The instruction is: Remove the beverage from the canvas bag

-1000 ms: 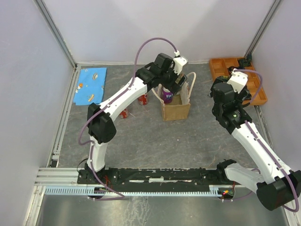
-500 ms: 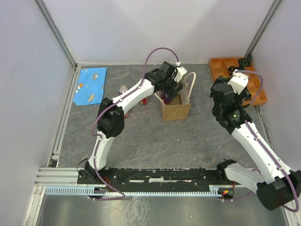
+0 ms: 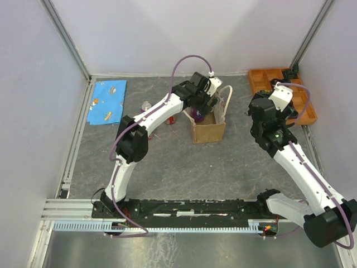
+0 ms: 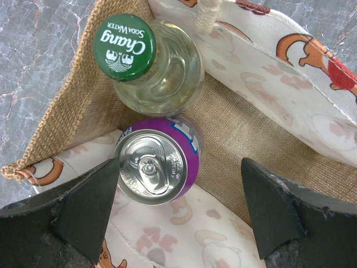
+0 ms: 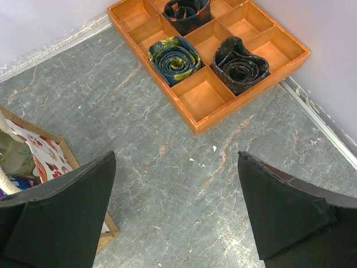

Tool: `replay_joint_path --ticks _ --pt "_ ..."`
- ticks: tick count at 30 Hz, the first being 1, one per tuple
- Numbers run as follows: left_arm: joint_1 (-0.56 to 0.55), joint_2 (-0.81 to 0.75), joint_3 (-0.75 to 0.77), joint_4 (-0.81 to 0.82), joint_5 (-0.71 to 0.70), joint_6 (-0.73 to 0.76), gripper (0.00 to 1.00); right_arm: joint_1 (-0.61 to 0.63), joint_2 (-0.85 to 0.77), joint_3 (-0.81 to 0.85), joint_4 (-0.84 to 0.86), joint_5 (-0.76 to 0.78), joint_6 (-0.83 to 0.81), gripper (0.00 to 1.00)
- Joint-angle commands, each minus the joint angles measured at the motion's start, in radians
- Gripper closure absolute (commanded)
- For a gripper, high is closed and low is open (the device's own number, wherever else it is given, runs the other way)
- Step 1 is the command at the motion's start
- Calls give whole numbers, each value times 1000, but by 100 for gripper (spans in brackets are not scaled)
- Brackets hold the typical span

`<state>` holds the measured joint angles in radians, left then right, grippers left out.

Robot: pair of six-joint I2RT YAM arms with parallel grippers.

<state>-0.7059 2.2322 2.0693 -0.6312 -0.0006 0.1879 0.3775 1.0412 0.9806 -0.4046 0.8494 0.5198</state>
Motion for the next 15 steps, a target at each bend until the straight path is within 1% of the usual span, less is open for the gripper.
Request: replay_joint_path --ticks 1,6,9,15 --pt "15 -37 49 60 -51 -1 4 -3 21 25 21 -14 4 2" --pt "14 -64 42 79 -87 9 4 -3 36 29 23 -30 10 2" --pt "14 -41 56 71 -109 20 3 -4 36 28 24 -33 12 3" --pt "14 9 66 59 -99 10 3 -3 27 23 19 -25 12 3"
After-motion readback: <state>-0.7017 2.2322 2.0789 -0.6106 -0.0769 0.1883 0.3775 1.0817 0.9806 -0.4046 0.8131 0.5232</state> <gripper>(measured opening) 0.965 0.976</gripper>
